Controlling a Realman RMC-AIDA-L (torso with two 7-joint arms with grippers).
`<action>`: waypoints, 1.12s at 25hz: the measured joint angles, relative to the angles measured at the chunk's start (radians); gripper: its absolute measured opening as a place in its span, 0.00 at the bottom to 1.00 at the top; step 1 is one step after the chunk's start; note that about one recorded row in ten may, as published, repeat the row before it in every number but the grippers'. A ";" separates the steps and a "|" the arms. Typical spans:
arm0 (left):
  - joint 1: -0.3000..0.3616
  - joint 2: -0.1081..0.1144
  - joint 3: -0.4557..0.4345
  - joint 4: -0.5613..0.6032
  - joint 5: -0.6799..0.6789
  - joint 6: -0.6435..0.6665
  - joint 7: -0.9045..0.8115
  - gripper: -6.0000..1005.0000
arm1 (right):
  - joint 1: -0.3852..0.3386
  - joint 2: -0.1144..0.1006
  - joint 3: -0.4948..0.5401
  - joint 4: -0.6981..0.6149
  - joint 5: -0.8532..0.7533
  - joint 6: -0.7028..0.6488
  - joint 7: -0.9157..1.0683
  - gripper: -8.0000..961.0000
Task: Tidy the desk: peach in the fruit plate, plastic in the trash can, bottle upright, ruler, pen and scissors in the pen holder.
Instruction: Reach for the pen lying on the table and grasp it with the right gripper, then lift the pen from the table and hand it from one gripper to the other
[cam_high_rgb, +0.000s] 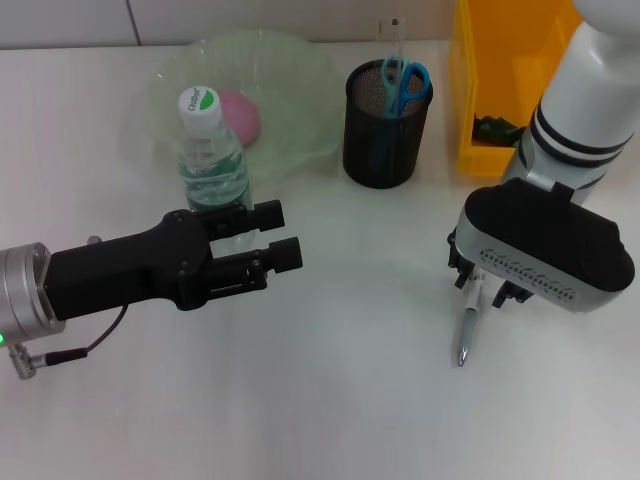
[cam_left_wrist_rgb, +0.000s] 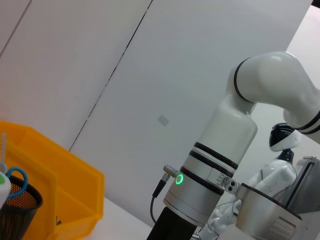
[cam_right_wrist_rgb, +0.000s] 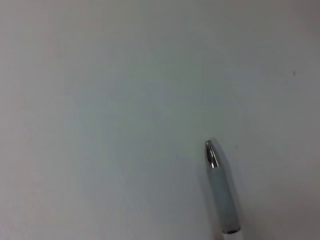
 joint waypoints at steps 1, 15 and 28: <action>0.000 0.000 0.000 0.000 0.000 0.000 0.000 0.71 | 0.000 0.000 -0.003 0.001 0.001 0.001 0.000 0.44; 0.005 0.000 0.000 -0.002 0.000 0.002 0.011 0.71 | 0.002 0.000 -0.038 0.017 0.014 0.020 -0.003 0.38; 0.008 0.000 0.003 -0.015 0.000 0.008 0.013 0.71 | -0.012 0.000 -0.041 0.003 0.014 0.024 0.023 0.14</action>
